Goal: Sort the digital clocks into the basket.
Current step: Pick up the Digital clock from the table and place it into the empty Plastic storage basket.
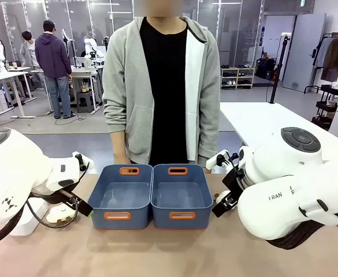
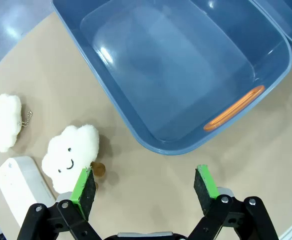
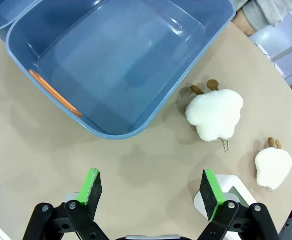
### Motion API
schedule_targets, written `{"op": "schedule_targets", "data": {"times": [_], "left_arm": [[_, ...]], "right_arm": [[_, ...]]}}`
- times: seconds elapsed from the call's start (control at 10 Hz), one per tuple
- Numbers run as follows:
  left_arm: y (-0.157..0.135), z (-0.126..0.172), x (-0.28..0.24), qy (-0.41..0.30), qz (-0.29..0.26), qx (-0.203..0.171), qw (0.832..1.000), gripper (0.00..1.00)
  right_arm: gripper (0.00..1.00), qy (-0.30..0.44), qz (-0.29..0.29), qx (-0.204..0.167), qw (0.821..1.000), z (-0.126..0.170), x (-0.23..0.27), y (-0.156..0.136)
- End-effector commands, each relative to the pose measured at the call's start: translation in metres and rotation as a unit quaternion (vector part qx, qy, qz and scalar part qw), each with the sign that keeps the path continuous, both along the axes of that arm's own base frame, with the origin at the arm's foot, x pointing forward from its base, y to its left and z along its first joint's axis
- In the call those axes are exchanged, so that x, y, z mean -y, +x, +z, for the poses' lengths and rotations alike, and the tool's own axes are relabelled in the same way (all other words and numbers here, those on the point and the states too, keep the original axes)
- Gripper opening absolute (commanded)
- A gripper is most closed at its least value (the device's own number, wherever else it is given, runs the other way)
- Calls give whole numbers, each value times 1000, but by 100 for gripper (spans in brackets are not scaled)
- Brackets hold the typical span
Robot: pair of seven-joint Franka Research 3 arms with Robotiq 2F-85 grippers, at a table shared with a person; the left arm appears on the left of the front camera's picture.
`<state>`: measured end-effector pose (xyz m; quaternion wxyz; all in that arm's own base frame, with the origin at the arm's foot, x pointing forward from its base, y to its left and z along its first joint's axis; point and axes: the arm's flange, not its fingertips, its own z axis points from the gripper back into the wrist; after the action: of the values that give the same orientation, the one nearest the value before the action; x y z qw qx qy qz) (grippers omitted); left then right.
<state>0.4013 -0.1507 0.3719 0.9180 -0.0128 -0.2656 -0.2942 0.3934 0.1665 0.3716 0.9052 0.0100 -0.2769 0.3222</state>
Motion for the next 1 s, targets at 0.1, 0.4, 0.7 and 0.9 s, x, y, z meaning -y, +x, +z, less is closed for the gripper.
{"op": "schedule_targets", "data": {"times": [0.1, 0.4, 0.7, 0.9], "left_arm": [[0, 0, 0, 0, 0, 0, 1000, 100], [1, 25, -4, -47, -7, -14, 999, 100], [-5, 71, -36, -174, -27, -61, 982, 100], [-16, 86, -64, -261, -62, -115, 956, 100]], "right_arm": [[100, 1, -1, 0, 1000, 0, 0, 0], [100, 55, -15, -42, 998, 61, 8, 11], [100, 148, 0, -101, 984, 101, 30, 15], [100, 205, 24, -156, 966, 115, 51, 4]]}}
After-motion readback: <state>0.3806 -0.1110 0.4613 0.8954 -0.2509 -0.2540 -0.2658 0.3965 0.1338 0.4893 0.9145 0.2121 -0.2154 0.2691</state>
